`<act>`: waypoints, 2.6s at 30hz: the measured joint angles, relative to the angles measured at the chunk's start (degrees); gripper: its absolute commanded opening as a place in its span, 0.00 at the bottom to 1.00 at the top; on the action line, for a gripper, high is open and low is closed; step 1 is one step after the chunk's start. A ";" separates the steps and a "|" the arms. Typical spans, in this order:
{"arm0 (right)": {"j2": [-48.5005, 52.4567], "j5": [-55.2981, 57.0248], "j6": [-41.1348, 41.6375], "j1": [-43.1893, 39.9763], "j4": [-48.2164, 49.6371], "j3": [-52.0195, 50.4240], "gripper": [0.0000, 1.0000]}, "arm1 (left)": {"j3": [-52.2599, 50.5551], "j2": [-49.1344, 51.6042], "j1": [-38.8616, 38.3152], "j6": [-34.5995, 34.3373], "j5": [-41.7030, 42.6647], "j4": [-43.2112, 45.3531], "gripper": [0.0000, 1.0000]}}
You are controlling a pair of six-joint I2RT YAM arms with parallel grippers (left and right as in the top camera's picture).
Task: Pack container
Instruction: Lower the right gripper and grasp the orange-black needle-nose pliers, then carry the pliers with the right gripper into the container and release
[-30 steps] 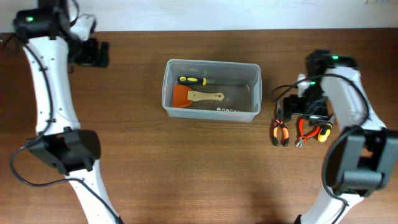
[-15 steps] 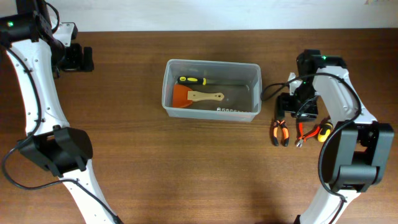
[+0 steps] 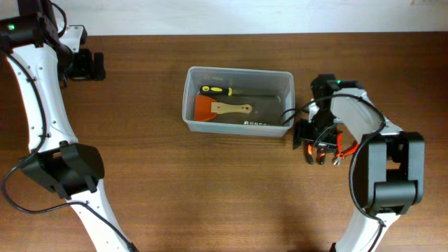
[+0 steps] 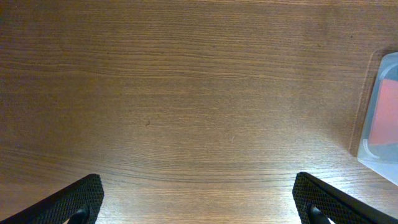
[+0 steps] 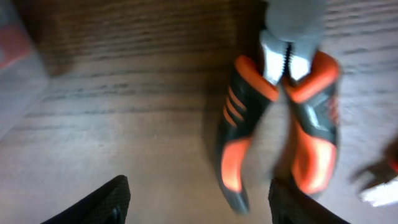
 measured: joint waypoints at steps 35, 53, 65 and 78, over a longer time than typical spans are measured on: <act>-6.82 8.50 -1.81 -3.28 4.31 0.44 0.04 | 0.00 0.00 0.00 -0.02 -0.02 0.02 0.99; -14.99 5.20 -42.32 17.64 2.69 18.45 0.04 | 0.00 0.00 0.00 0.00 0.00 0.00 0.99; -7.52 1.25 -64.43 22.47 16.76 18.56 0.04 | 0.00 0.00 0.00 -0.02 0.00 0.00 0.99; 4.94 -9.55 -66.03 22.49 21.49 18.56 0.04 | -0.02 0.00 0.00 -0.02 0.00 0.00 0.99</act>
